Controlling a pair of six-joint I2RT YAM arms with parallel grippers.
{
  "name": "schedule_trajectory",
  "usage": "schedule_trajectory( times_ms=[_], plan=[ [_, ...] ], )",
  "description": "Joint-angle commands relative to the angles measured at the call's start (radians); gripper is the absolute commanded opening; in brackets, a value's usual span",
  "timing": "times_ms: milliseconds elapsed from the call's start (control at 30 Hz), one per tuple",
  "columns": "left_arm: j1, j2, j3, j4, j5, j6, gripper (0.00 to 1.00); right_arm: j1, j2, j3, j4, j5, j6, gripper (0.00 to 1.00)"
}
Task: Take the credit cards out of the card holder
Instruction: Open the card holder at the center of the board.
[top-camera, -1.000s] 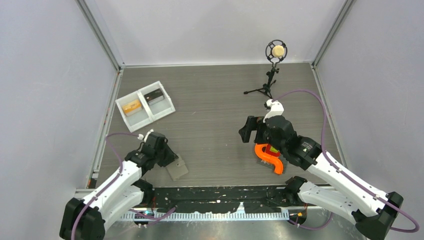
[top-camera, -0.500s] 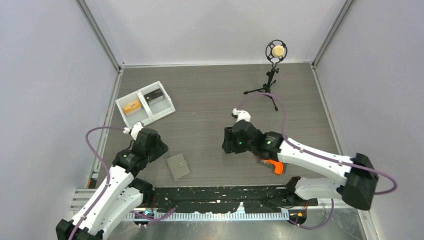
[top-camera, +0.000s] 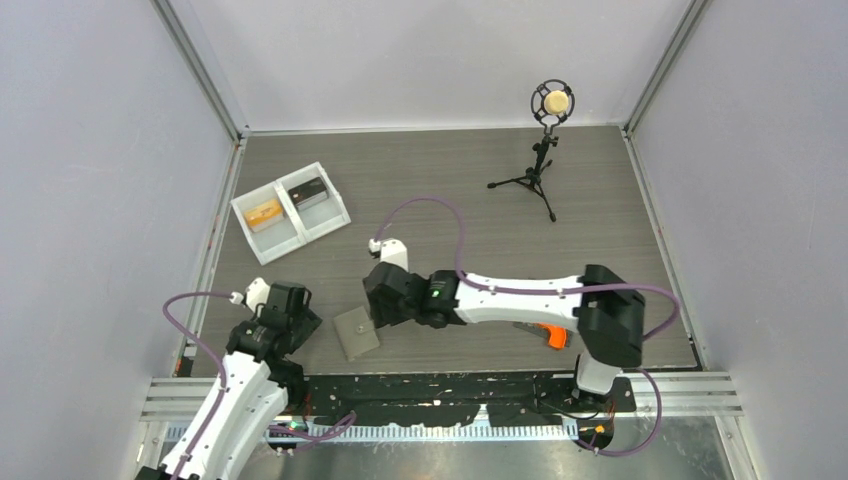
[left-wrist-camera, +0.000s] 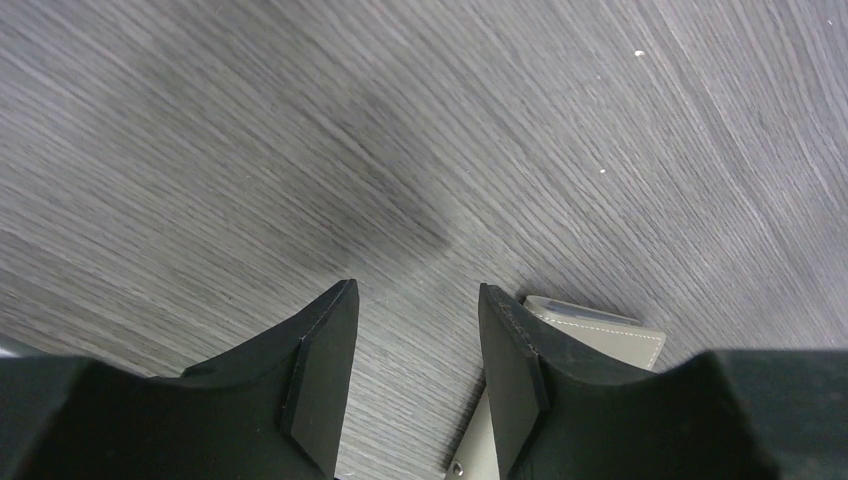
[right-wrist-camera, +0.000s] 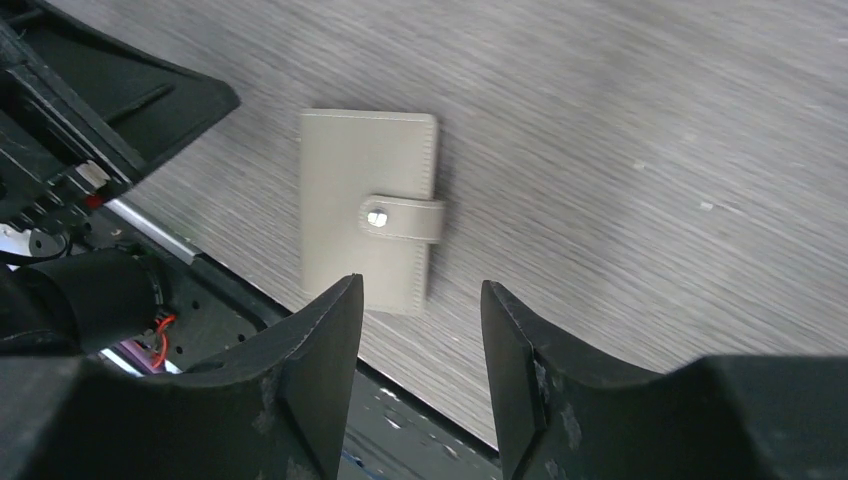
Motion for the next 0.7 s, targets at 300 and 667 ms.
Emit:
schedule_trajectory(
  times_ms=[300, 667],
  plan=[
    [0.01, -0.098, -0.025, -0.048, 0.007, -0.062, 0.49, 0.043, 0.226, 0.206, 0.01, -0.06, 0.097, 0.51],
    [0.01, -0.128, -0.036, -0.057, 0.019, -0.07, 0.49, 0.057, 0.32, 0.273, -0.087, 0.017, 0.111, 0.51]
  ],
)
